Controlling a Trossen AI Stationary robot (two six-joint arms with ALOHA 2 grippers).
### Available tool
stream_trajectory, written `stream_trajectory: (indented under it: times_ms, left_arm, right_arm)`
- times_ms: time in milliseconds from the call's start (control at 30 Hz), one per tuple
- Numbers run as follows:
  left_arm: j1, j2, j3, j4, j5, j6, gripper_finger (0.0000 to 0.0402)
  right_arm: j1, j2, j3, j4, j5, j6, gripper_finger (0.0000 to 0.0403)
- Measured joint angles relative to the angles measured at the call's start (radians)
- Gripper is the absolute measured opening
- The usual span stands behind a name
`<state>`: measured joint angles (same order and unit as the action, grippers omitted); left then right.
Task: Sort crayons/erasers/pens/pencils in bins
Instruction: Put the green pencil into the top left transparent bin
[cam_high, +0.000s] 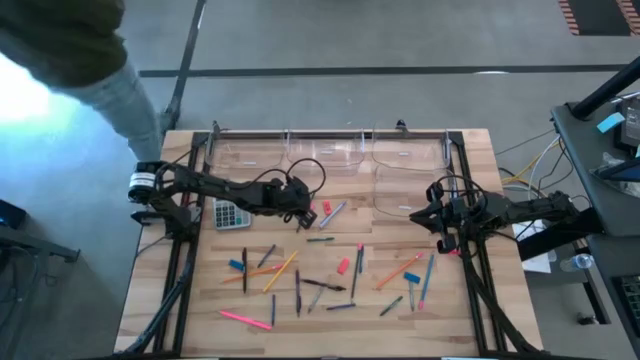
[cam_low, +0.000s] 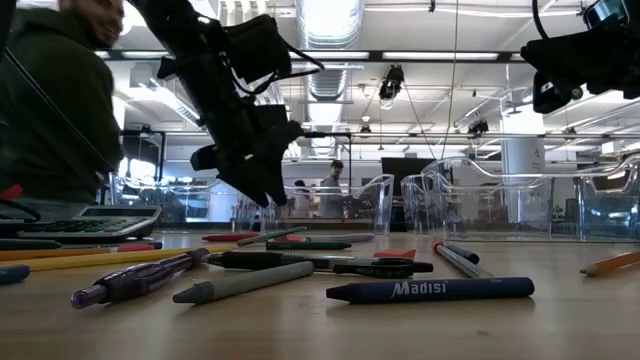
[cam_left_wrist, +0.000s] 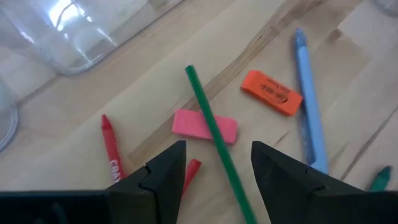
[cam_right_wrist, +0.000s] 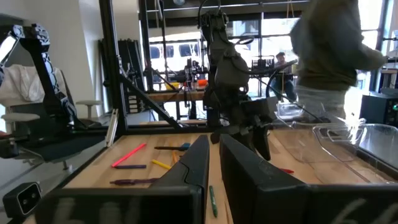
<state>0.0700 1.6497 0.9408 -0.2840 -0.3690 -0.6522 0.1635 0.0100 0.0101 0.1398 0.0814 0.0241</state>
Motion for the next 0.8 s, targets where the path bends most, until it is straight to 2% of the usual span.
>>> stream_trajectory:
  times_ms: [267, 800]
  left_arm:
    - [0.007, 0.065, 0.020, 0.065, -0.011, 0.033, 0.0169]
    - [0.013, 0.064, 0.017, 0.022, 0.052, 0.065, 0.0169]
  right_arm:
    - [0.000, 0.000, 0.000, 0.000, 0.000, -0.016, 0.0031]
    - [0.000, 0.000, 0.000, 0.008, 0.035, -0.076, 0.0031]
